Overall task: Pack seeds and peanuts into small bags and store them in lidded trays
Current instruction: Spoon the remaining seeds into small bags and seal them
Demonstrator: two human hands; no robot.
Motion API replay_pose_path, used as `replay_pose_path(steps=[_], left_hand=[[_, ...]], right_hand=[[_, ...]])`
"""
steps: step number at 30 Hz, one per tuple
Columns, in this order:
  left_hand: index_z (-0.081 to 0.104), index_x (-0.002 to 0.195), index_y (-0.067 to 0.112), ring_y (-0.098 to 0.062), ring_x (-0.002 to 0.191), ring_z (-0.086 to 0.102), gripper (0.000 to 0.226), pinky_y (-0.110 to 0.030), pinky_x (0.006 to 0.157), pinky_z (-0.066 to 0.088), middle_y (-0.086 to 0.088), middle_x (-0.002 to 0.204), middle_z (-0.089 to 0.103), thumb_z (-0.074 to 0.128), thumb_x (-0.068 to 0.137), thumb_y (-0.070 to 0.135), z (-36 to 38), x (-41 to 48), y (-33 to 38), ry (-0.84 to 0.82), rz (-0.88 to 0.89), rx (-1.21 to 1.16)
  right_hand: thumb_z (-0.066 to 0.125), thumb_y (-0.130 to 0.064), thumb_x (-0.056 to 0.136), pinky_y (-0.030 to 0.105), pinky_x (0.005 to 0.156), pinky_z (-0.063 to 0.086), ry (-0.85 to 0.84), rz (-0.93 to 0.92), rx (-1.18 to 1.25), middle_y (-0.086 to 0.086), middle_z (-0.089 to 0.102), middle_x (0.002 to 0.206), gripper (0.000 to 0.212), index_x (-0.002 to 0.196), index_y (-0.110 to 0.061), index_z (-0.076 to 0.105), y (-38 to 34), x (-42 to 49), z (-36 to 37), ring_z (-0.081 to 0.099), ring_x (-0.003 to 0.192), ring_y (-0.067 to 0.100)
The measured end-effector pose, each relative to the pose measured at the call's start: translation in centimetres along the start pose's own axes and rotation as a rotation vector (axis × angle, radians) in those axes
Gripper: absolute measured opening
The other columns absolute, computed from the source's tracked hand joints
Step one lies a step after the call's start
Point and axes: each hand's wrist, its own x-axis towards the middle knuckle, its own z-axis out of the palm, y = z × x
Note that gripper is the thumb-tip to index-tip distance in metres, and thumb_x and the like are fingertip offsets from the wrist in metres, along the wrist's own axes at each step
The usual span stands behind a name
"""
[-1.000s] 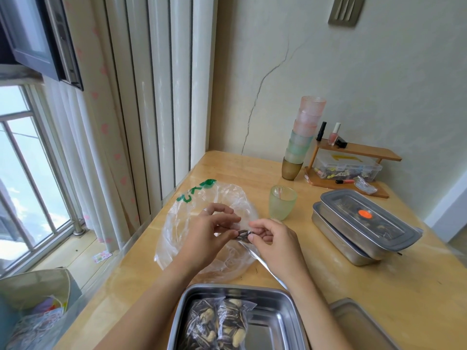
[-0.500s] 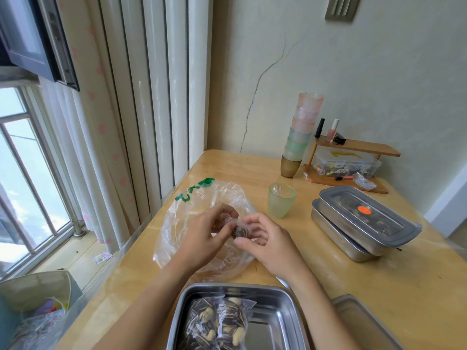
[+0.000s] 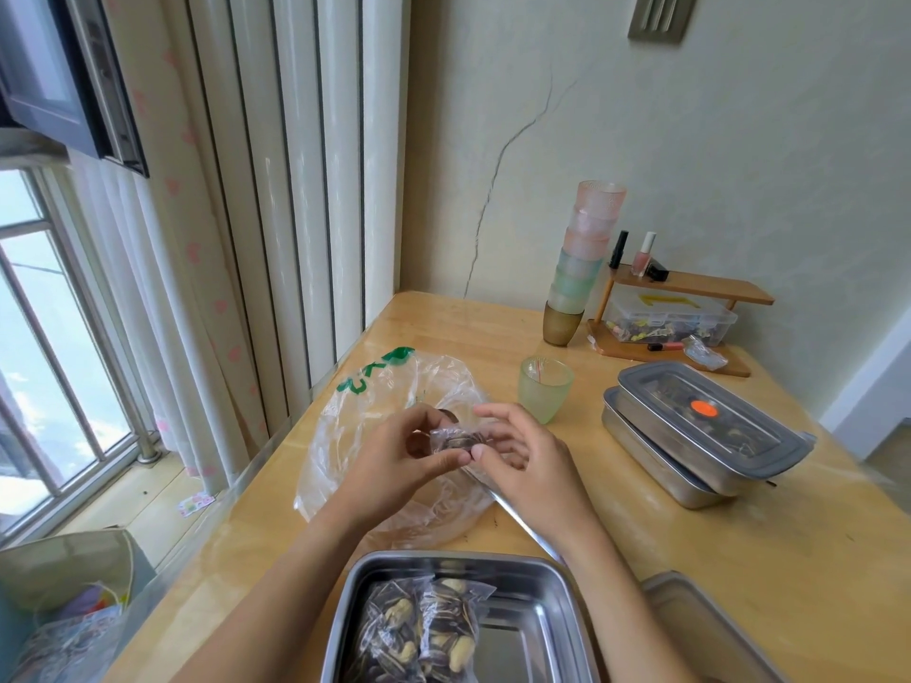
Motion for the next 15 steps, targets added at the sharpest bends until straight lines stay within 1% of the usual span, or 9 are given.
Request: replay_pose_path(steps=[1,3,5,7,9,12,15], left_hand=[[0.068,0.098,0.019,-0.035,0.082,0.072,0.031,-0.058,0.078,0.059,-0.009,0.091,0.075,0.087,0.081,0.036,-0.04,-0.01,0.06,0.011,0.013,0.019],[0.066,0.095,0.023,-0.027,0.073,0.071,0.028,-0.047,0.07,0.06,-0.005,0.085,0.073,0.085,0.083,0.039,-0.07,-0.04,0.14,0.023,0.057,0.099],[0.064,0.095,0.029,-0.02,0.065,0.068,0.029,-0.039,0.063,0.056,-0.001,0.076,0.071,0.082,0.083,0.048,-0.01,-0.07,0.09,0.022,0.094,0.237],[0.063,0.098,0.03,-0.016,0.061,0.068,0.034,-0.038,0.062,0.055,0.0,0.07,0.07,0.079,0.082,0.054,-0.01,-0.03,0.03,0.02,0.066,0.301],[0.063,0.101,0.026,-0.016,0.06,0.069,0.036,-0.037,0.062,0.057,-0.002,0.069,0.071,0.08,0.081,0.05,-0.12,-0.01,-0.04,0.026,0.019,0.252],[0.065,0.1,0.022,-0.019,0.061,0.07,0.026,-0.034,0.064,0.058,-0.005,0.072,0.073,0.08,0.086,0.039,-0.24,-0.04,0.19,0.028,-0.003,0.181],[0.068,0.094,0.025,-0.013,0.069,0.069,0.018,-0.034,0.067,0.058,0.001,0.08,0.072,0.073,0.092,0.042,0.06,-0.07,0.42,0.04,0.042,0.261]], right_hand=[[0.075,-0.02,0.093,0.025,0.087,0.057,-0.028,0.048,0.044,-0.011,0.075,0.106,0.036,0.124,-0.034,0.065,0.04,-0.03,-0.04,0.07,0.099,0.005],[0.076,-0.027,0.094,0.028,0.086,0.058,-0.081,0.135,0.086,-0.005,0.076,0.106,0.033,0.124,-0.032,0.064,0.23,-0.03,0.03,0.074,0.097,0.01],[0.074,-0.025,0.096,0.028,0.076,0.056,-0.102,0.168,0.113,0.001,0.078,0.1,0.021,0.116,-0.025,0.068,0.51,0.06,0.22,0.076,0.089,0.018],[0.068,-0.019,0.099,0.026,0.067,0.052,-0.082,0.179,0.14,0.003,0.079,0.095,0.01,0.109,-0.02,0.069,0.67,0.17,0.19,0.077,0.082,0.022],[0.064,-0.015,0.101,0.026,0.063,0.05,-0.046,0.194,0.149,0.003,0.079,0.094,0.009,0.107,-0.018,0.07,0.65,0.24,0.0,0.075,0.076,0.021],[0.061,-0.014,0.103,0.027,0.064,0.047,0.013,0.216,0.137,0.002,0.079,0.091,0.011,0.107,-0.021,0.069,0.83,0.31,-0.4,0.073,0.072,0.018],[0.061,-0.017,0.103,0.025,0.066,0.047,0.027,0.21,0.124,0.005,0.078,0.088,0.009,0.106,-0.022,0.068,0.82,0.34,-0.68,0.072,0.073,0.017]])
